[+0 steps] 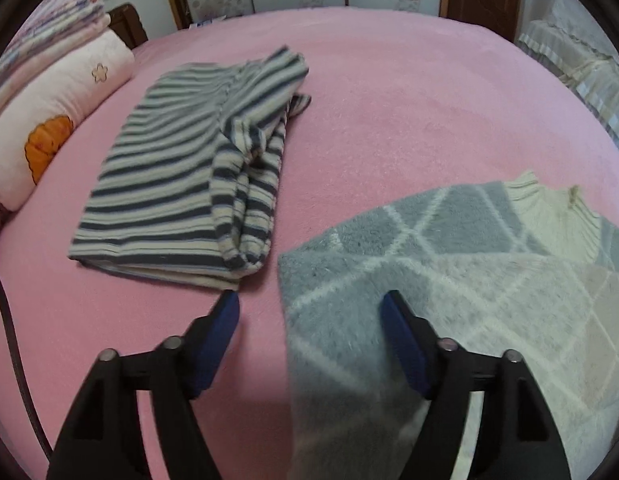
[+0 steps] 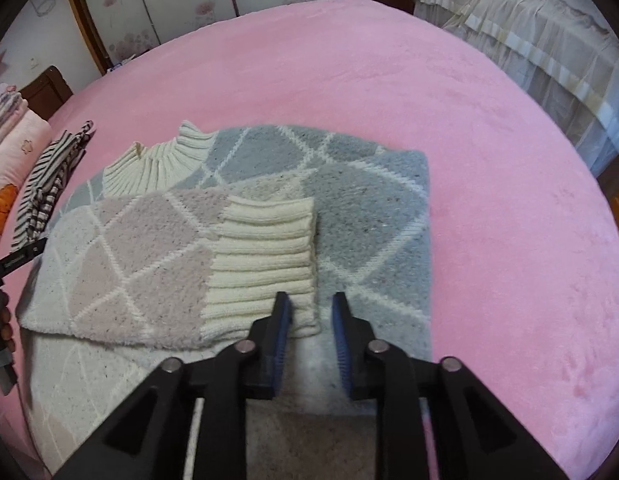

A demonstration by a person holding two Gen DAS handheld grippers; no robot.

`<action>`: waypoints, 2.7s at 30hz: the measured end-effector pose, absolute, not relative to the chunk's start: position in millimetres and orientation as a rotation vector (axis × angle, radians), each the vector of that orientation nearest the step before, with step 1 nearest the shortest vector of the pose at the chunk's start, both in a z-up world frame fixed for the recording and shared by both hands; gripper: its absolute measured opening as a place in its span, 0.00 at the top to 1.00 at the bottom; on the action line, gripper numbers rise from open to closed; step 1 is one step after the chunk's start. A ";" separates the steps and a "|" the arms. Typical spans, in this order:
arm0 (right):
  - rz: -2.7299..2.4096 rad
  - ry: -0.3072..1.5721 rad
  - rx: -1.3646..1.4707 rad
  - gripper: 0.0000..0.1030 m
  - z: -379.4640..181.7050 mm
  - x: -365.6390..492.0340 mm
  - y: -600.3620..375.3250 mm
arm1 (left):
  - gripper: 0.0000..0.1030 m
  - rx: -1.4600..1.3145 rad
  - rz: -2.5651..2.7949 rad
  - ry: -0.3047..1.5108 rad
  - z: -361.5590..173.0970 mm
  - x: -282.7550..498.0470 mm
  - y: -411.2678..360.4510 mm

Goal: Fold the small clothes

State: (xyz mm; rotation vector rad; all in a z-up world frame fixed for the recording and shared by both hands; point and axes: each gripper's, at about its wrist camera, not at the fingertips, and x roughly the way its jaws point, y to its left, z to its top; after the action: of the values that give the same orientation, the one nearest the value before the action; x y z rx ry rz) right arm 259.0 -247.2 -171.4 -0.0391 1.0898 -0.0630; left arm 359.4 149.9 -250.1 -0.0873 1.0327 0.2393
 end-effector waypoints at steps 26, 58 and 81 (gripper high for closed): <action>0.111 0.840 -0.096 0.62 -40.1 108.9 -194.6 | 0.08 -0.224 0.009 0.703 -74.6 144.6 84.5; 0.195 1.147 0.153 0.52 -178.5 -23.4 -305.0 | 0.12 -0.599 -0.161 1.071 -275.6 -9.7 149.8; 0.408 1.239 0.363 0.77 -236.7 -10.7 -300.1 | 0.46 -0.800 -0.267 1.110 -326.8 -3.8 139.0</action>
State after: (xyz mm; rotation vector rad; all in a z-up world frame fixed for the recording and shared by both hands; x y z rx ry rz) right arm -10.7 -300.1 -236.7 0.3627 1.2388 0.4078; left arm -3.8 139.0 -326.8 -0.8002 1.1099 -0.2666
